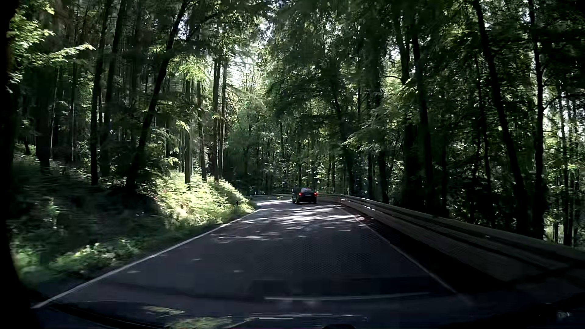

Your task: Follow the waypoints while adhering to traffic rules and regulations

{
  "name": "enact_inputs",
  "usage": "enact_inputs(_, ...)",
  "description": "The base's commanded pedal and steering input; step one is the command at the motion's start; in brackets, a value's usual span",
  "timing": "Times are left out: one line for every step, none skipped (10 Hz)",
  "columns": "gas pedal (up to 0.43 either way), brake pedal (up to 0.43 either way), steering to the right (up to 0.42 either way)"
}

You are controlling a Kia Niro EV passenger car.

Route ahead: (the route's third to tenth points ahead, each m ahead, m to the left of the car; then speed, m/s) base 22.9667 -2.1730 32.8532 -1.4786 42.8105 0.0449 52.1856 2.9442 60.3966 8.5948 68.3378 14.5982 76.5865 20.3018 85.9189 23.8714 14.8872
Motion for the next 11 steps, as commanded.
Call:
enact_inputs(0.0,0.0,0.0)
enact_inputs(0.0,0.0,0.0)
enact_inputs(0.0,0.0,0.0)
enact_inputs(0.0,0.0,0.0)
enact_inputs(0.0,0.0,0.0)
enact_inputs(0.0,0.0,0.0)
enact_inputs(0.0,0.0,0.0)
enact_inputs(0.0,0.0,0.0)
enact_inputs(0.0,0.0,0.0)
enact_inputs(0.0,0.0,-0.005)
enact_inputs(0.0,0.0,-0.009)
